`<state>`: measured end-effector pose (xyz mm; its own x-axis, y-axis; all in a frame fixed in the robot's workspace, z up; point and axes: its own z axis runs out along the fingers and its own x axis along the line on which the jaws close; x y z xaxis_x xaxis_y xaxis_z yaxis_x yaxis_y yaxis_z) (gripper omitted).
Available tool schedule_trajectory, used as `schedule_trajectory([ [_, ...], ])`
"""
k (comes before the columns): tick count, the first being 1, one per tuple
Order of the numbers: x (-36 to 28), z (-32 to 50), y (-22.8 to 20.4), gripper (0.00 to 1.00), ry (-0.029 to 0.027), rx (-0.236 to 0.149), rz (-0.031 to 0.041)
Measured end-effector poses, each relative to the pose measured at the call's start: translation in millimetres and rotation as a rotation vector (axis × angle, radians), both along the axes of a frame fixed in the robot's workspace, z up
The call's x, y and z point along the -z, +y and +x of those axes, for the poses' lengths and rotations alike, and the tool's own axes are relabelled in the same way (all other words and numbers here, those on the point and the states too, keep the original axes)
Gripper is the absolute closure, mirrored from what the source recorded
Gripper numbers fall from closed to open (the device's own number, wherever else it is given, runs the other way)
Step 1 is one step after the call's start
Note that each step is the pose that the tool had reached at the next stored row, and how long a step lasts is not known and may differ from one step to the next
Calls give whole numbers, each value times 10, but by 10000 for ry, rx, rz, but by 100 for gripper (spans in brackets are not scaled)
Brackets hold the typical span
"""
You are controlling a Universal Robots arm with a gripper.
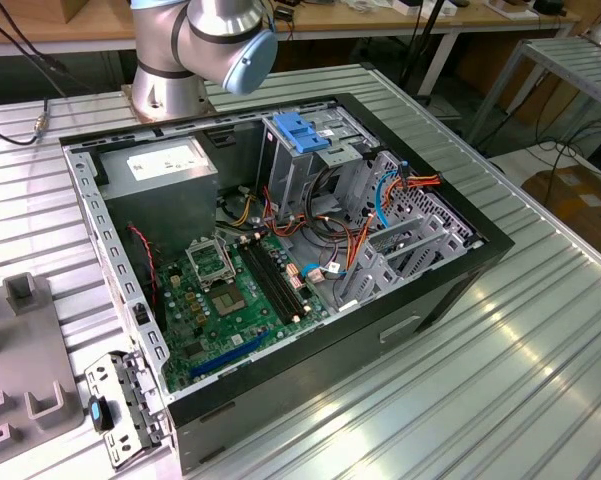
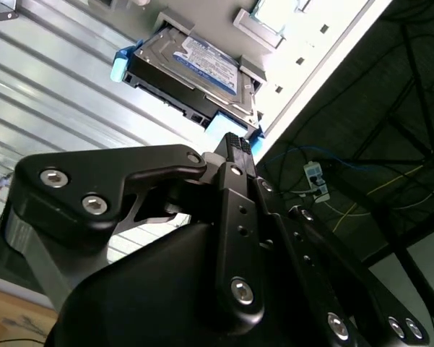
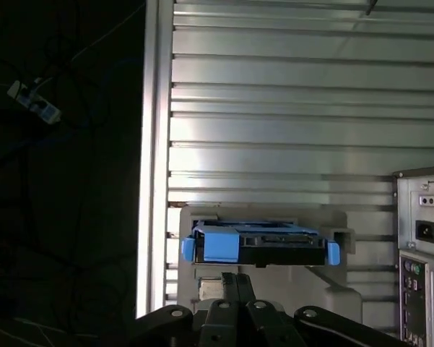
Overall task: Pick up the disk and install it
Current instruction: 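Pick up the disk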
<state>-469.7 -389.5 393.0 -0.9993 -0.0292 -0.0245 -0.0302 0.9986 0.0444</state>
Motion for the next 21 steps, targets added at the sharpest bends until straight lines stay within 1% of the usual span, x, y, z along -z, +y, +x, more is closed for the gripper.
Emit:
schedule_trajectory([
  [5,0,0,0,89,0,-629,0],
  [6,-1,0,0,89,1,-828,-1],
  [11,0,0,0,89,1,-1525,-1],
  [12,0,0,0,89,0,-1865,-1],
  [13,0,0,0,89,0,-2105,-1],
  [15,-1,0,0,89,1,-2382,-1],
  [16,0,0,0,89,0,-2609,0],
  [17,0,0,0,89,0,-2757,0],
  [18,0,0,0,89,0,-3018,-1],
  [21,0,0,0,89,0,-3478,-1],
])
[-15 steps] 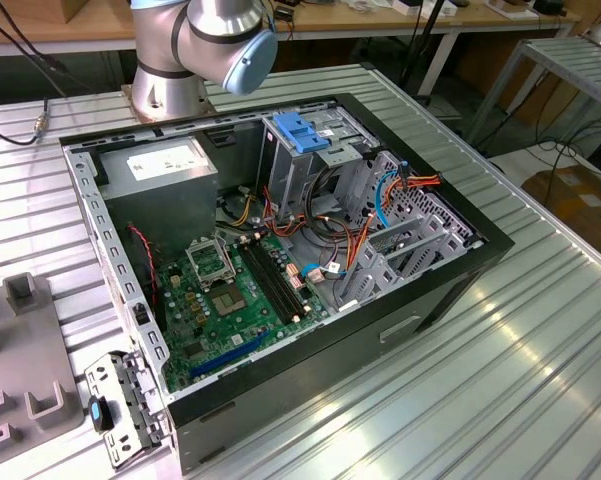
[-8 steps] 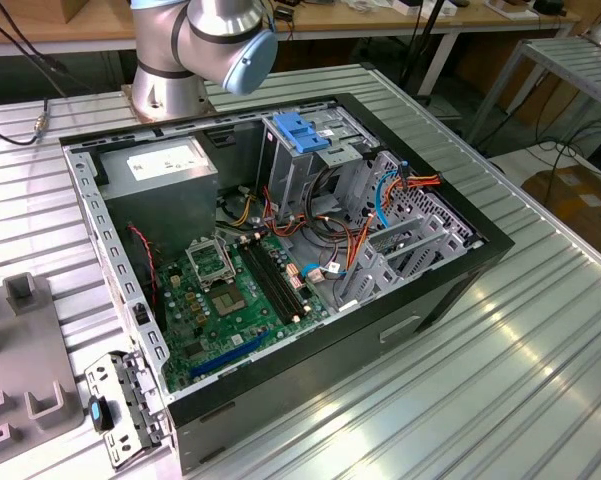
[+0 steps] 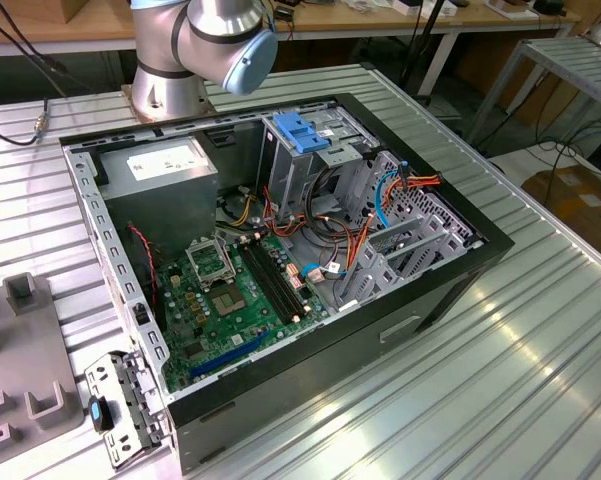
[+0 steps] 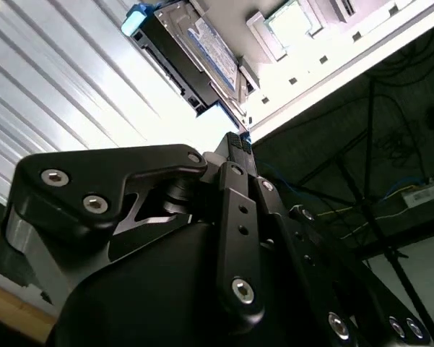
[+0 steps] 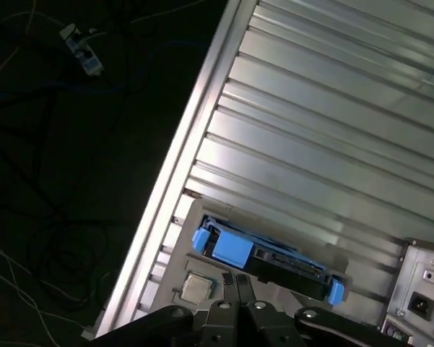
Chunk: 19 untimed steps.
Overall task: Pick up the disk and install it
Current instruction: 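Pick up the disk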
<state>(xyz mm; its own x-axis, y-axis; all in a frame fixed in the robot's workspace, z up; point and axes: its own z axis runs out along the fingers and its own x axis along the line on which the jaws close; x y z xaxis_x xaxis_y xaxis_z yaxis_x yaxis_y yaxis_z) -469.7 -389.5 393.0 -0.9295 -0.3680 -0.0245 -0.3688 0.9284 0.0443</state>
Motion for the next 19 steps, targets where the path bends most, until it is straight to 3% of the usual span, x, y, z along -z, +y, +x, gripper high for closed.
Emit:
schedule_trajectory([
  [13,0,14,0,89,1,-2217,-1],
  [19,1,27,0,89,0,-3466,0],
])
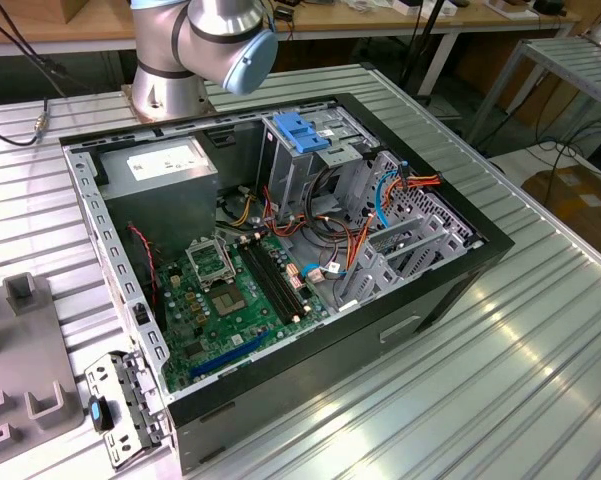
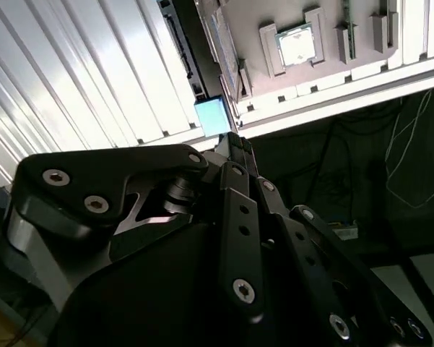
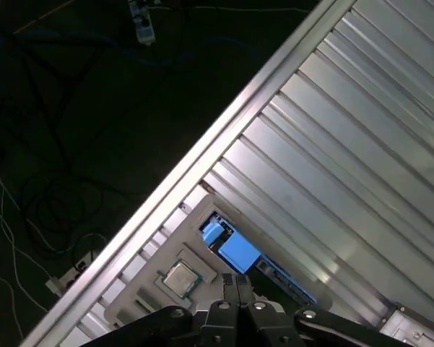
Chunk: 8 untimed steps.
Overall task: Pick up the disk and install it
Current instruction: 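Pick up the disk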
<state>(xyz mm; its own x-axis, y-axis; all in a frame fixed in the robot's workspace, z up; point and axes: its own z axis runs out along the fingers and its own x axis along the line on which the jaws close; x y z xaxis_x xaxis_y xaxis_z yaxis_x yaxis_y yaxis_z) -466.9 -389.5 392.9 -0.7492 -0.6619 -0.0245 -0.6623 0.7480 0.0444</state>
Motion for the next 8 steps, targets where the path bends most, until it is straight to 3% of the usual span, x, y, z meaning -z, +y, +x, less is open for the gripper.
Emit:
schedule_trajectory([
  [8,1,2,0,89,0,-1554,-1],
])
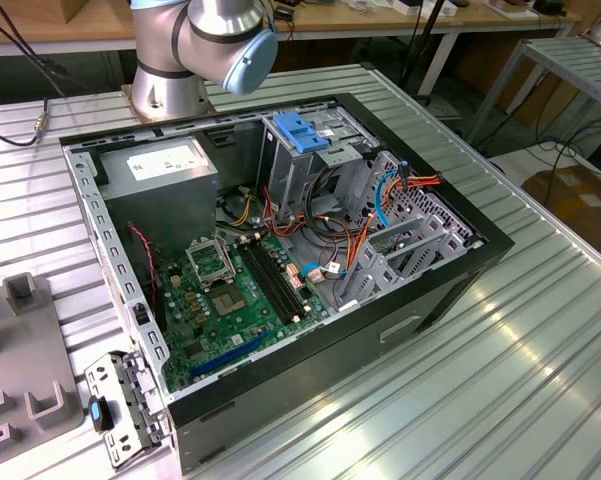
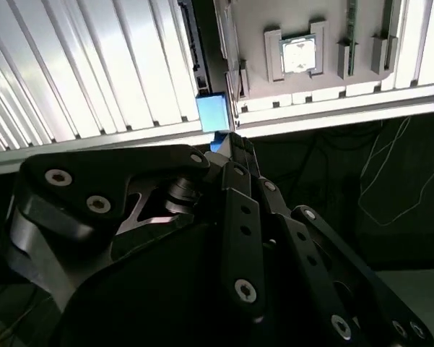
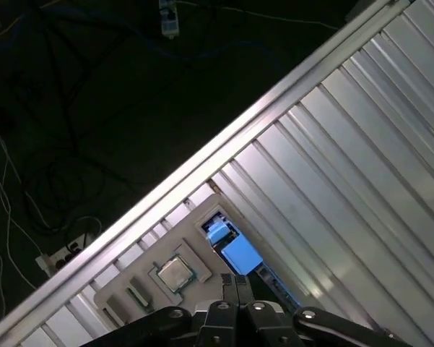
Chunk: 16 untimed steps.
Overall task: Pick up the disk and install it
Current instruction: 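Pick up the disk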
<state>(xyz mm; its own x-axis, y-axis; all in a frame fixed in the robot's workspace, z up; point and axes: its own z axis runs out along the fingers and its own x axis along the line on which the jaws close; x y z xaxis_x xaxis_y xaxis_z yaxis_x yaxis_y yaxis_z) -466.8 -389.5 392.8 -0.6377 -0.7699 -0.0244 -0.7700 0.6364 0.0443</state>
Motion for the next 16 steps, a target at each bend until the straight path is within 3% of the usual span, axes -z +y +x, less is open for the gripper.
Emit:
schedule_trajectory([
  [3,1,0,0,89,1,-801,0],
  [10,3,0,0,89,0,-2268,0],
  [16,3,0,0,89,0,-2379,0],
])
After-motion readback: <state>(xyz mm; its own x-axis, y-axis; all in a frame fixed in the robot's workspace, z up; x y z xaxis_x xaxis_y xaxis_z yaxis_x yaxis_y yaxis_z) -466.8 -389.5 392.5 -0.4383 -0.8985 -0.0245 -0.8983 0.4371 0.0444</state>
